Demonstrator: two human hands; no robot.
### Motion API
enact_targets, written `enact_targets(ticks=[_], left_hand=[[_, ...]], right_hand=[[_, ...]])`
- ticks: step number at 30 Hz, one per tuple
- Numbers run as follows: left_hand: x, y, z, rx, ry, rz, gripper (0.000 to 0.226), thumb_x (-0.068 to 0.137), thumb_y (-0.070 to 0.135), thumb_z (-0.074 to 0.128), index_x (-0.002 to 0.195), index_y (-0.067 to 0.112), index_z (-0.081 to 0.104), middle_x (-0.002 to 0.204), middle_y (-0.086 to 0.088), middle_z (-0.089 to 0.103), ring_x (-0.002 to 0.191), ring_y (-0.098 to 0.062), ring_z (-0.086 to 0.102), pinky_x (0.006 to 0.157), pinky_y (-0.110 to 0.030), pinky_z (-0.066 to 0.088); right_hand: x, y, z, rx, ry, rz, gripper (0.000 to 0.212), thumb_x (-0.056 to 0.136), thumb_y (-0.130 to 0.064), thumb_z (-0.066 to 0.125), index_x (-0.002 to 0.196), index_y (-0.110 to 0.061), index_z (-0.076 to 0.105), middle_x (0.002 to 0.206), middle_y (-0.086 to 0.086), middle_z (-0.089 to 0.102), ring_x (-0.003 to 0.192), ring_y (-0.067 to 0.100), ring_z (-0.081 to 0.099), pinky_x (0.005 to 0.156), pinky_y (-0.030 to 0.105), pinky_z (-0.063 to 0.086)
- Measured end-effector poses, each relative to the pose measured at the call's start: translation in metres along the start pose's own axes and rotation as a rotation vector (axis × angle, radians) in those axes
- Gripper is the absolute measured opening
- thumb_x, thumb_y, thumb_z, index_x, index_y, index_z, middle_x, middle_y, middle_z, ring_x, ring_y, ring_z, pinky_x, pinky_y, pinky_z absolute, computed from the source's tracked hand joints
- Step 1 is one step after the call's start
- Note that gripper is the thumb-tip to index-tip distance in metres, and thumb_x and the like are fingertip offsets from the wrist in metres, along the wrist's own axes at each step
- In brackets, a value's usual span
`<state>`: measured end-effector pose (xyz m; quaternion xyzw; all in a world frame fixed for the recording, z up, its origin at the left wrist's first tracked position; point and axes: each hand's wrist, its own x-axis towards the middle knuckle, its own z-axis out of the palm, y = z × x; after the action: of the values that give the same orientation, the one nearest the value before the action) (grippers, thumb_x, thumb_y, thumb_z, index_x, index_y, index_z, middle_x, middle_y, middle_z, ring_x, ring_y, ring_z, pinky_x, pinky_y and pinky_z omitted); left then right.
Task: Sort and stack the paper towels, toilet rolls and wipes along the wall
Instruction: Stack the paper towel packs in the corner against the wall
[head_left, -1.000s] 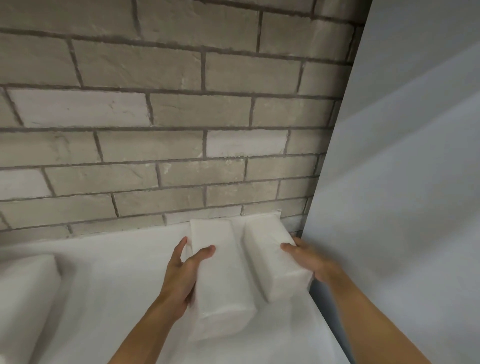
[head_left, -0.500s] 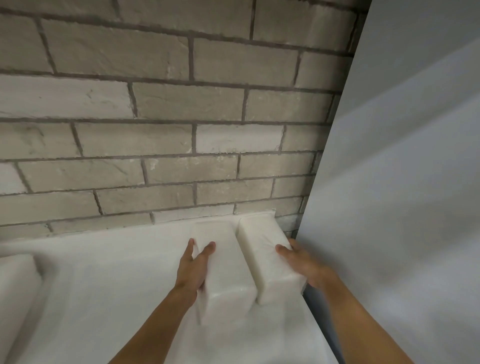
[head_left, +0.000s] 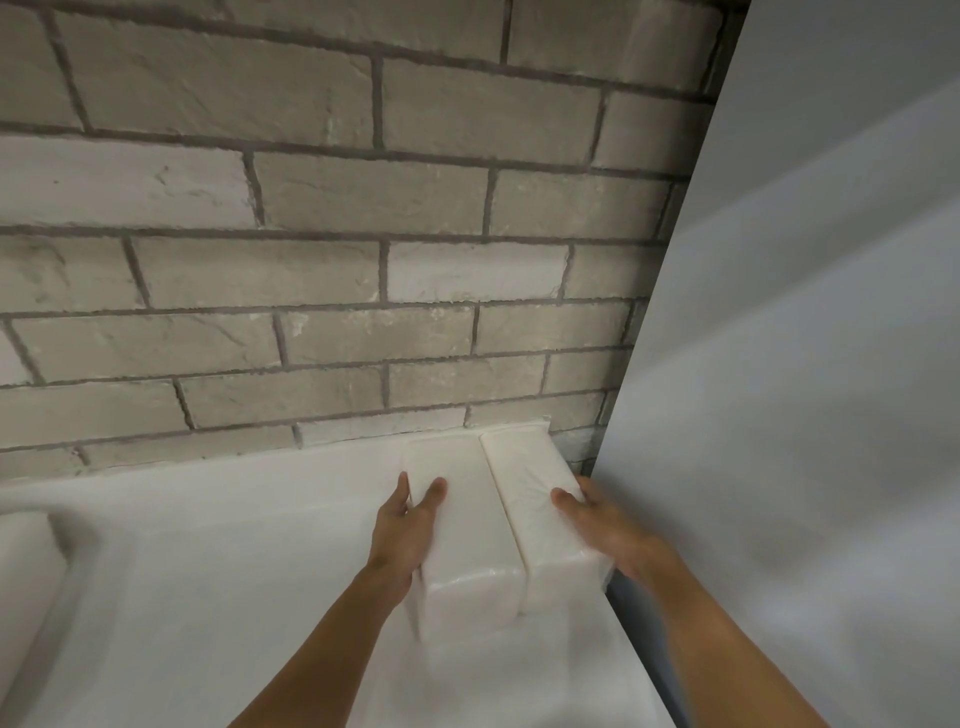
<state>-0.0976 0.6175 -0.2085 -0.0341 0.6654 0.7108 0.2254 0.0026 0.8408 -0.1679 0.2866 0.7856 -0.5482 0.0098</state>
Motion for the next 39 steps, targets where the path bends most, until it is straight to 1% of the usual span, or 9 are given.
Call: enact_targets(ticks=[5,8,13,17,21,24,31,34,39], left_hand=[[-0.003,0.003,0.003,0.024,0.008,0.003,0.108,0.053,0.071,0.072,0.147,0.028,0.042,0.132,0.006,0.063,0.115,-0.018,0.064,0.106,-0.042,0.047],[-0.007,0.009,0.002,0.049,-0.005,-0.013,0.11,0.053,0.073,0.07,0.149,0.027,0.039,0.138,0.004,0.059,0.119,-0.019,0.061,0.109,-0.041,0.044],[-0.027,0.029,-0.001,0.119,-0.01,-0.047,0.076,0.093,0.051,0.057,0.155,0.022,0.025,0.149,0.0,0.045,0.12,-0.022,0.051,0.11,-0.037,0.038],[-0.038,0.032,-0.016,0.158,-0.012,-0.016,0.07,0.094,0.05,0.055,0.154,0.023,0.029,0.155,-0.002,0.038,0.137,-0.029,0.042,0.116,-0.048,0.033],[-0.054,0.043,-0.038,0.124,-0.033,0.04,0.062,0.095,0.043,0.056,0.151,0.025,0.036,0.153,0.002,0.041,0.135,-0.028,0.045,0.112,-0.047,0.038],[-0.071,0.052,-0.056,0.1,-0.034,0.078,0.057,0.094,0.038,0.059,0.148,0.026,0.042,0.147,0.002,0.049,0.129,-0.026,0.05,0.11,-0.045,0.041],[-0.125,0.071,-0.107,0.138,0.019,0.212,0.045,0.093,0.036,0.063,0.136,0.033,0.053,0.133,0.007,0.058,0.125,-0.018,0.054,0.111,-0.043,0.041],[-0.151,0.072,-0.14,0.158,0.056,0.257,0.043,0.093,0.034,0.063,0.136,0.032,0.055,0.133,0.008,0.059,0.12,-0.014,0.057,0.106,-0.036,0.043],[-0.185,0.079,-0.199,0.211,0.155,0.329,0.038,0.094,0.036,0.061,0.132,0.037,0.056,0.132,0.017,0.058,0.121,-0.012,0.055,0.09,-0.025,0.039]], right_hand=[[-0.001,-0.002,-0.001,-0.042,-0.016,0.008,0.043,0.101,-0.039,0.046,0.14,-0.022,0.04,0.111,-0.004,0.056,0.086,0.005,0.058,0.06,0.016,0.044],[-0.003,-0.002,-0.002,-0.072,0.017,0.01,0.046,0.099,-0.045,0.046,0.139,-0.024,0.041,0.114,-0.003,0.057,0.092,0.012,0.059,0.068,0.023,0.046],[-0.007,0.003,0.0,-0.156,0.141,-0.044,0.041,0.094,-0.052,0.051,0.126,-0.027,0.051,0.112,-0.002,0.061,0.093,0.016,0.059,0.084,0.031,0.047],[-0.02,-0.006,0.002,-0.253,0.22,-0.115,0.047,0.09,-0.052,0.057,0.129,-0.027,0.048,0.114,-0.003,0.059,0.1,0.019,0.06,0.088,0.034,0.05],[-0.042,-0.022,0.01,-0.43,0.254,-0.145,0.064,0.086,-0.06,0.053,0.14,-0.03,0.039,0.132,0.003,0.052,0.118,0.024,0.053,0.102,0.039,0.045],[-0.068,-0.037,0.027,-0.545,0.306,-0.209,0.059,0.091,-0.054,0.051,0.143,-0.031,0.038,0.142,0.003,0.044,0.13,0.029,0.042,0.11,0.042,0.035],[-0.12,-0.072,0.088,-0.441,0.235,-0.426,0.04,0.092,-0.046,0.056,0.131,-0.036,0.05,0.132,-0.005,0.053,0.119,0.021,0.051,0.103,0.041,0.043],[-0.14,-0.084,0.126,-0.353,0.147,-0.457,0.032,0.092,-0.044,0.057,0.123,-0.041,0.053,0.128,-0.012,0.052,0.118,0.012,0.049,0.099,0.03,0.045],[-0.172,-0.103,0.194,-0.261,0.001,-0.514,0.025,0.092,-0.041,0.06,0.117,-0.043,0.057,0.12,-0.017,0.054,0.104,0.001,0.053,0.075,0.007,0.039]])
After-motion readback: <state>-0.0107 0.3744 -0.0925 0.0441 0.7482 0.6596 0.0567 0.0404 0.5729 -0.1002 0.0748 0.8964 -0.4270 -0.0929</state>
